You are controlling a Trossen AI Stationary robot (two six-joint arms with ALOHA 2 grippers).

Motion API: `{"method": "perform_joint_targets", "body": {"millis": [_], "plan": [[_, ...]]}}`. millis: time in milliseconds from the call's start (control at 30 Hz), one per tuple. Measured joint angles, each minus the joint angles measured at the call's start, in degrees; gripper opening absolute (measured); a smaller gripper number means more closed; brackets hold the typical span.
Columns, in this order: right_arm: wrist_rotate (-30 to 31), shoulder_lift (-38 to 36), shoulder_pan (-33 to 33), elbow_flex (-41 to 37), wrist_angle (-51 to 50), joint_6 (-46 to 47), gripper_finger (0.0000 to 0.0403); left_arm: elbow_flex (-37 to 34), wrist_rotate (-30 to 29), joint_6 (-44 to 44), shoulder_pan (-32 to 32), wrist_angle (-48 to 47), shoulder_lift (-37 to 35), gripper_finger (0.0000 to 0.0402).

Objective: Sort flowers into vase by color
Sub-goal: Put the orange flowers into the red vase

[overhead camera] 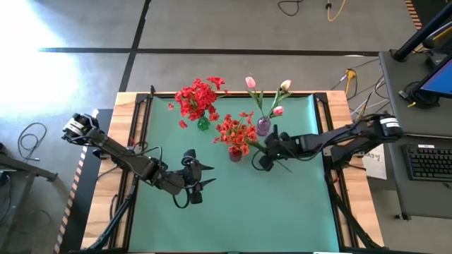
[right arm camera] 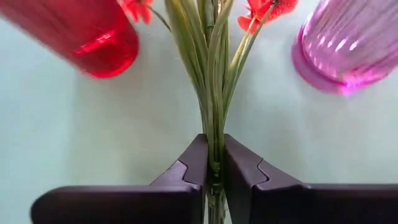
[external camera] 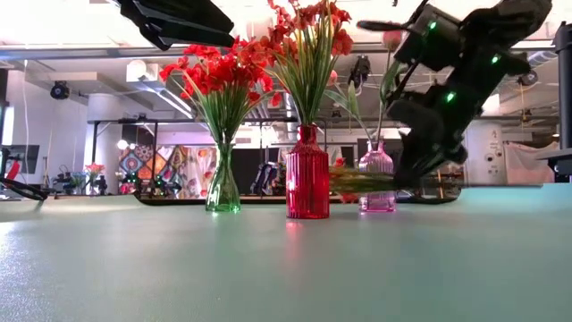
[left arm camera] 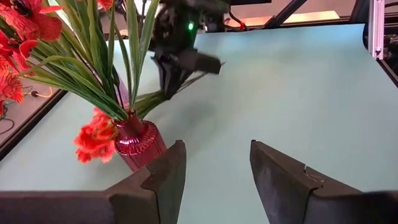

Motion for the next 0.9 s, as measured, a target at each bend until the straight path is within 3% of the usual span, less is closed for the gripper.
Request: {"method": "perform_joint_targets", "body": {"millis": [267, 567, 700, 833, 900], "plan": [[-9.05, -12.54, 1.45, 0.01, -14.22, 10.79, 0.0028, 1.09, 0.43, 0.0, -0.02, 0.27, 0.04, 0.0165], [-16.31, -22.38, 5.61, 4.74, -35.13, 20.54, 0.0028, 4.07, 5.69, 0.98, -0.17, 0.22, 0.04, 0.0165], [-23.33, -23.39, 7.82, 9.05, -41.89, 20.5, 0.0028, 5.04, 6.9, 1.04, -0.3, -0.49, 0.04, 0.0165], [-32.24, -23.39, 11.07, 12.43, -41.76, 17.3, 0.0028, 5.71, 9.39, 1.98, -0.64, -0.65, 0.04, 0.0165], [-33.8, -23.39, 13.09, 13.48, -39.92, 14.87, 0.0028, 5.75, 10.92, 2.51, -1.02, -0.76, 0.04, 0.0165]]}}
